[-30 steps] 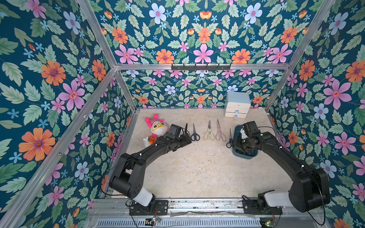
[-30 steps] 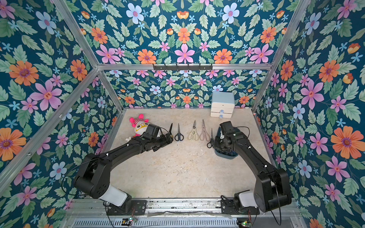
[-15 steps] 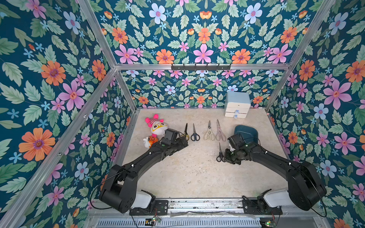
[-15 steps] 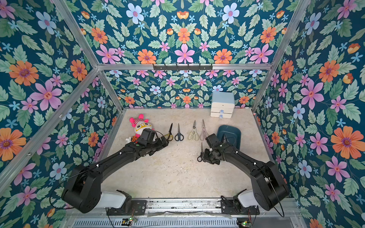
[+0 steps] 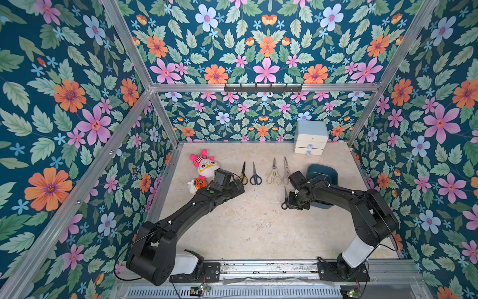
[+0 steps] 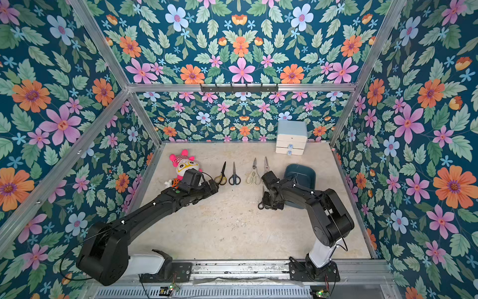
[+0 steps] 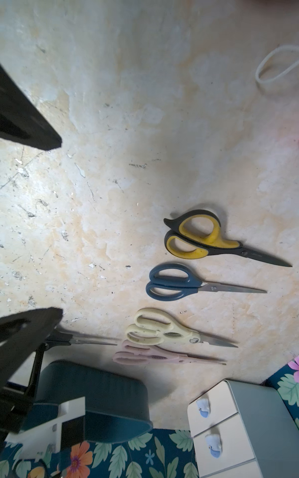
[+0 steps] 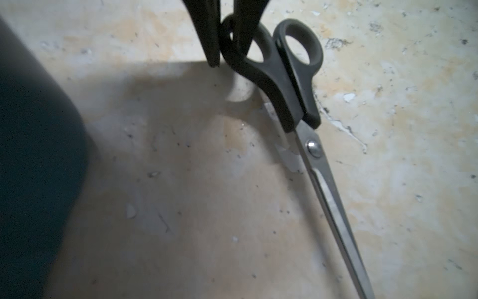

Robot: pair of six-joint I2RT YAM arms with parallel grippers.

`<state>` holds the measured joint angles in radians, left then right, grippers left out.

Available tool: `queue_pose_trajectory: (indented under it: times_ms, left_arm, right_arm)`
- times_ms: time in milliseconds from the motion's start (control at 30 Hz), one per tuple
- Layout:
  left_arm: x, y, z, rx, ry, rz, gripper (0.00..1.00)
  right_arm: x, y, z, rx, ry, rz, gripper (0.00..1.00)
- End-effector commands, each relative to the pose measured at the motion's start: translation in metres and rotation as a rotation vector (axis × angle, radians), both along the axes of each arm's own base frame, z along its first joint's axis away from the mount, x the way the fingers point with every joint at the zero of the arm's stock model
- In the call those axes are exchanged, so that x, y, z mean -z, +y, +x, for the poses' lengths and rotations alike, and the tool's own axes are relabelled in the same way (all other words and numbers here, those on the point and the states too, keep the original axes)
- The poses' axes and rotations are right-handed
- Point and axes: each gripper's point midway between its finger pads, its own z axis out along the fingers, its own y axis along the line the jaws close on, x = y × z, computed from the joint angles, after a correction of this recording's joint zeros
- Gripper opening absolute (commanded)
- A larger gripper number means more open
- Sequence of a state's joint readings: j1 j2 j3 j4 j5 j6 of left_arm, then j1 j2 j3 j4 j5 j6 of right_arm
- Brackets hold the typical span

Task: Take the scissors out of the storage box
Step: Place the scissors at the center of the board.

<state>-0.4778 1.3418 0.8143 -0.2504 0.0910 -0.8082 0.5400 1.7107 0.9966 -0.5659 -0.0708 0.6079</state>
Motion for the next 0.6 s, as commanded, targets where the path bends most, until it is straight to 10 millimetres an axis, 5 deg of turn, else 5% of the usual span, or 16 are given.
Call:
queue_pose_trajectory:
  times_ms: [0,200,367,567]
  left_arm:
    - [0.002,0.004,-0.001,-0.012,-0.001,0.014,0.99]
    - [0.004,0.003,0.000,-0.016,0.005,0.009,0.99]
    - [0.002,0.001,0.003,-0.015,0.001,0.006,0.99]
    - [0.000,0.002,0.006,-0.018,-0.008,0.016,0.99]
  right_arm:
    - [0.005,-0.016,-0.010,-0.006,0.029,-0.065,0.00]
    - [0.010,-0.023,-0.014,0.001,0.040,-0.070,0.00]
    - [0.007,-0.020,-0.010,-0.003,0.024,-0.061,0.23]
    - [-0.019,-0.016,0.004,-0.021,-0.030,-0.057,0.37]
